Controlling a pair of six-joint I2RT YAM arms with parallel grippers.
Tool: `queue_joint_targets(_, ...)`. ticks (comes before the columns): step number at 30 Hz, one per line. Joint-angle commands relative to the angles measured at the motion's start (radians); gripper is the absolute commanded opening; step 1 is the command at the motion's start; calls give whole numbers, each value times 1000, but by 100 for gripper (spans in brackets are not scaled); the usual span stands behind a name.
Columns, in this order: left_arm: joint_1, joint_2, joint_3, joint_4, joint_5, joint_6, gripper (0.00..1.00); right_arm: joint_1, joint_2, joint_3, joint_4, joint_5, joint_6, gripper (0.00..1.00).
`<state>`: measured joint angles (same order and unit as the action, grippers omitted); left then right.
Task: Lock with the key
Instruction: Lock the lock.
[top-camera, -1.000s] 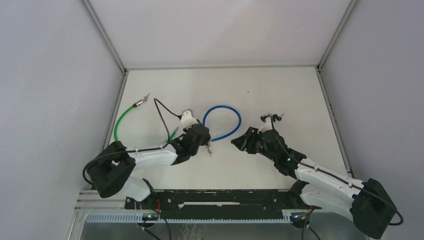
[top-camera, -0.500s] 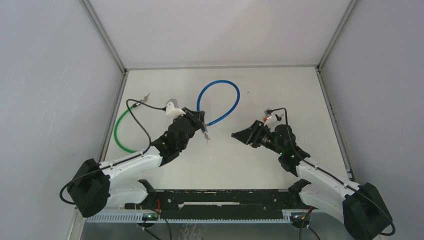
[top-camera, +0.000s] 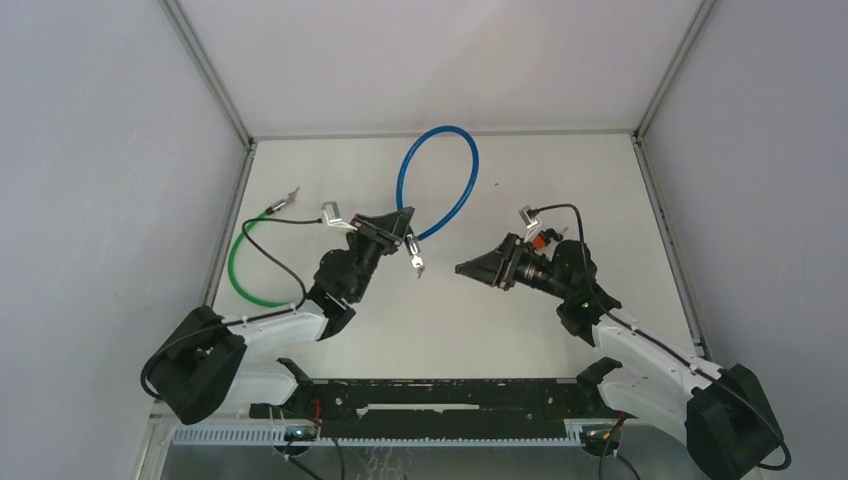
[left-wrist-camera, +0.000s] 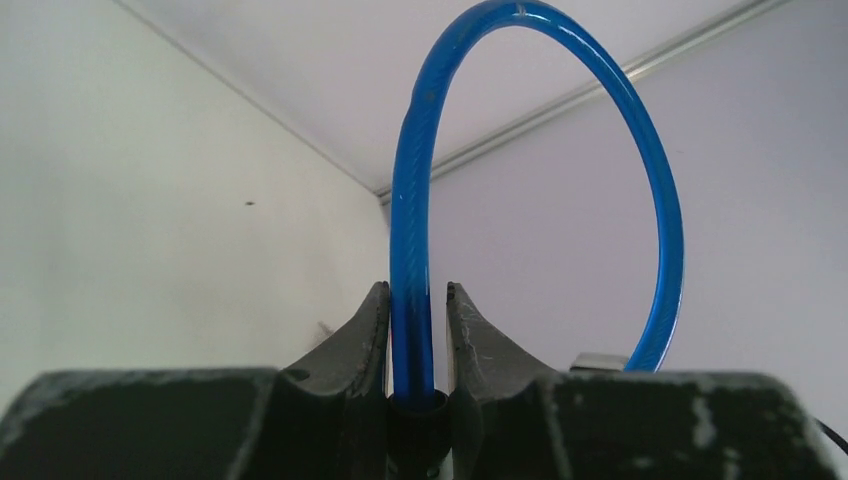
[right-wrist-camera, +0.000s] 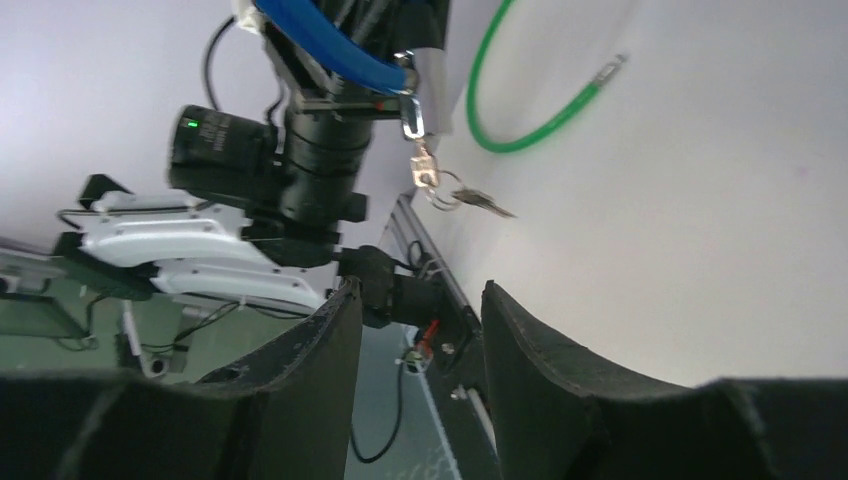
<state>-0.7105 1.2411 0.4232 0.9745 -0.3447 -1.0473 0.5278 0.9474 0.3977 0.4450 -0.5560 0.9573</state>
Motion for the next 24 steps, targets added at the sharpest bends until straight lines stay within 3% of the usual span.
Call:
queue_joint_targets(1,19,29,10,335,153,-48,0,-6,40,116,8,-90,65,54)
queue_joint_targets(8,34,73,42,399,216,-102,0,11,108,126,121,-63,291,61)
queue_joint_targets(9,33,75,45,399,216,-103,0,26,107,132,121,-46,298,66)
queue_joint_targets(10,33,75,49,401,217,-107,0,31,107,144,108,-33,294,85)
queue_joint_targets(11,34,72,54,404,216,-110,0,41,108,166,80,-26,279,90)
queue_joint_targets(18,54,30,73,355,156,-145,0,13,100,220,82,-36,211,81)
queue_joint_targets(24,58,-76,99,244,97,-113,0,-50,46,221,120,-44,63,84)
